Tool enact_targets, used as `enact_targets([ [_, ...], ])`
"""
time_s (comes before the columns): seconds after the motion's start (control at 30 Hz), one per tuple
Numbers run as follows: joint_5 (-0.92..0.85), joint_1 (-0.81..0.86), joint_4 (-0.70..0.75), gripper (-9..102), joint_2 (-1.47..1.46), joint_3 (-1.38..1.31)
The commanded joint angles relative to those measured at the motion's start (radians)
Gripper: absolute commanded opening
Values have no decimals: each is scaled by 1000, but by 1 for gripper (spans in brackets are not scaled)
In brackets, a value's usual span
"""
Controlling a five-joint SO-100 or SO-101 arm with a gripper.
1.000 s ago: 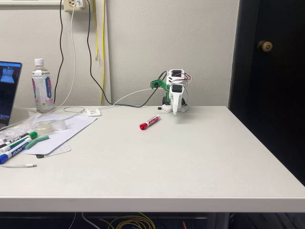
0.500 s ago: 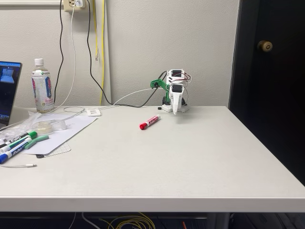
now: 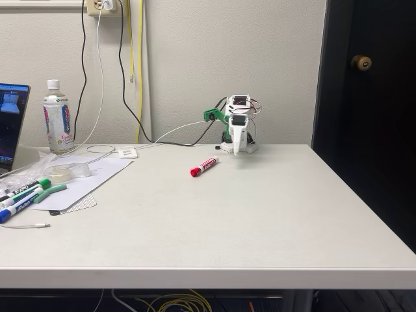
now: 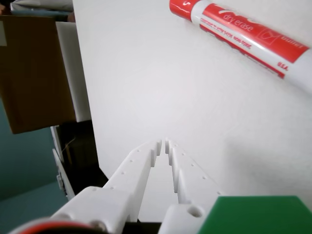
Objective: Pick up the red marker.
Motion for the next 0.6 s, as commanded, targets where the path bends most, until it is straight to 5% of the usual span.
enact_targets([
  [0.0, 2, 18, -11, 0, 5, -110],
  [0.57, -9, 14, 51, 1, -591, -686],
])
